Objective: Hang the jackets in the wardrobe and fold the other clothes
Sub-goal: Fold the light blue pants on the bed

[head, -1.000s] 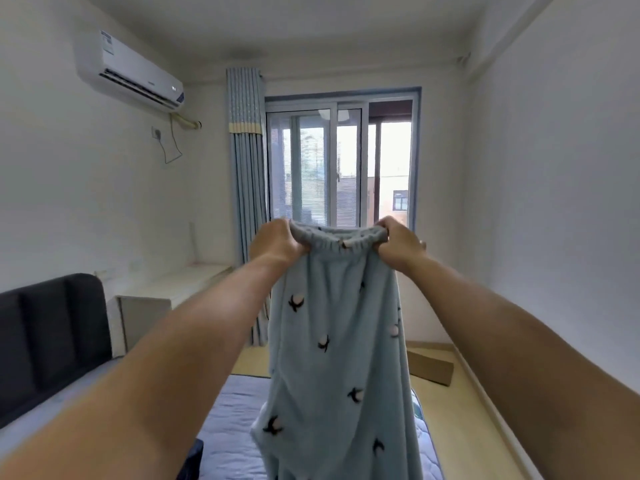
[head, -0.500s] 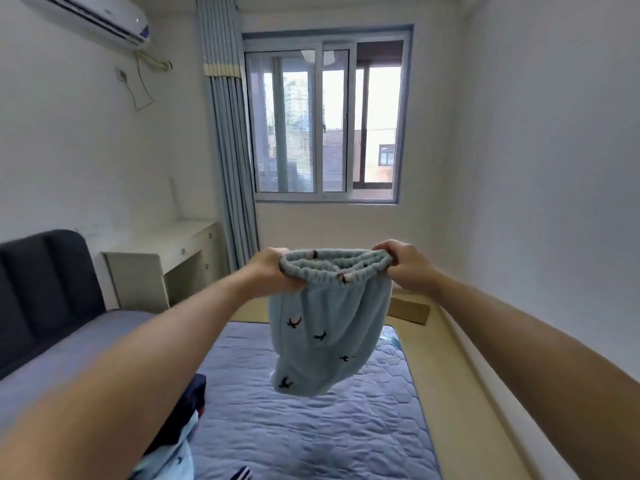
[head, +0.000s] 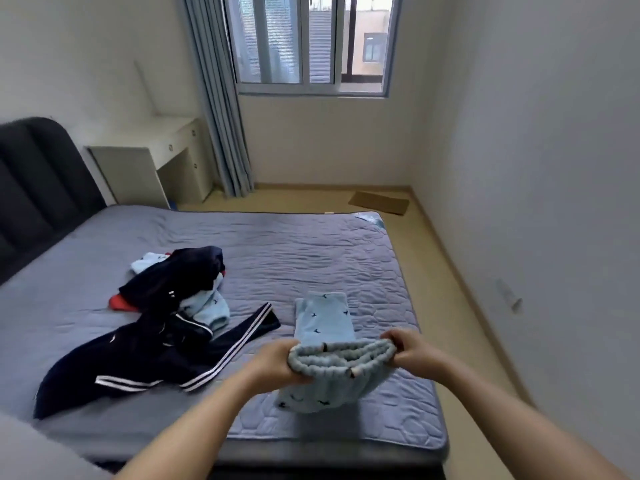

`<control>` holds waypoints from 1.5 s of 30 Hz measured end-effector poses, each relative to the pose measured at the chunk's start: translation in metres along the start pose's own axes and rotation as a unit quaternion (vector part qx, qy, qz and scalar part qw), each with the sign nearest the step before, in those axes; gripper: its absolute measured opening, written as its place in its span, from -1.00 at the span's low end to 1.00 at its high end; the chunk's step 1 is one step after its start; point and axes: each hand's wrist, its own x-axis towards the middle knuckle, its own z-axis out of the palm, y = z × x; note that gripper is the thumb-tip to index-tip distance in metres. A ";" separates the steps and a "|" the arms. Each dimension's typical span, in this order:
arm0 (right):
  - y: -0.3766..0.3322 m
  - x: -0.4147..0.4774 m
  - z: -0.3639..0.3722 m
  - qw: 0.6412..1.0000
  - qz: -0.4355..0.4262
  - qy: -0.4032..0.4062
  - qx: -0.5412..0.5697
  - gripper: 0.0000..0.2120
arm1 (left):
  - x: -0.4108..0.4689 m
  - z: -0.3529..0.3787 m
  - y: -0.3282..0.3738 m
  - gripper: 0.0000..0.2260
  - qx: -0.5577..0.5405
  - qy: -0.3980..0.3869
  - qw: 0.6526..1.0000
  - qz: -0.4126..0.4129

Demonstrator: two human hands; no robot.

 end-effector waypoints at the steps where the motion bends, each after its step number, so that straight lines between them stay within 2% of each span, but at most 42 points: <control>1: 0.000 -0.015 0.012 0.999 0.009 -0.032 -0.007 -0.73 | -0.017 0.008 -0.009 -0.72 -0.022 -0.025 0.999 -0.010; 3: 0.000 -0.035 0.029 0.996 0.025 -0.082 -0.013 -0.72 | -0.041 0.020 -0.021 -0.61 -0.062 -0.076 0.995 -0.027; 5: 0.002 -0.044 0.040 0.994 0.046 -0.099 0.017 -0.71 | -0.051 0.026 -0.031 -0.54 -0.085 -0.098 0.991 -0.042; 8: 0.012 -0.035 0.046 0.991 0.076 -0.092 0.062 -0.70 | -0.043 0.031 -0.043 -0.53 -0.107 -0.076 0.990 -0.049; 11: 0.028 0.000 0.048 0.983 0.100 -0.058 0.140 -0.72 | -0.008 0.033 -0.056 -0.62 -0.140 -0.027 0.988 -0.061; 16: 0.068 0.113 0.048 0.964 0.125 0.021 0.232 -0.74 | 0.110 0.031 -0.089 -0.69 -0.189 0.061 0.973 -0.121; 22: 0.161 0.294 0.059 0.939 0.155 0.081 0.297 -0.76 | 0.296 0.030 -0.162 -0.75 -0.162 0.121 0.969 -0.145; 23: 0.181 0.320 0.067 0.933 0.167 0.083 0.308 -0.72 | 0.322 0.035 -0.181 -0.73 -0.161 0.130 0.966 -0.153; 26: 0.249 0.378 0.110 0.922 0.246 0.060 0.294 -0.33 | 0.372 0.070 -0.253 -0.54 -0.136 0.144 0.952 -0.233; 28: 0.291 0.393 0.149 0.913 0.295 0.053 0.278 -0.27 | 0.377 0.102 -0.302 -0.48 -0.115 0.121 0.940 -0.298; 31: 0.341 0.395 0.206 0.908 0.340 0.041 0.242 -0.39 | 0.366 0.144 -0.362 -0.47 -0.100 0.086 0.931 -0.341; 35: 0.376 0.401 0.247 0.904 0.339 0.051 0.255 -0.56 | 0.369 0.166 -0.397 -0.59 -0.103 0.109 0.939 -0.310; 37: 0.382 0.414 0.252 0.909 0.323 0.077 0.251 -0.61 | 0.384 0.167 -0.404 -0.64 -0.098 0.121 0.946 -0.284; 40: 0.386 0.440 0.247 0.912 0.294 0.126 0.255 -0.67 | 0.418 0.164 -0.412 -0.54 -0.072 0.153 0.951 -0.258; 42: 0.387 0.456 0.242 0.907 0.282 0.145 0.279 -0.73 | 0.441 0.159 -0.417 -0.50 -0.104 0.166 0.948 -0.252; 45: 0.389 0.477 0.237 0.889 0.287 0.145 0.327 -0.77 | 0.472 0.152 -0.423 -0.59 -0.160 0.120 0.943 -0.265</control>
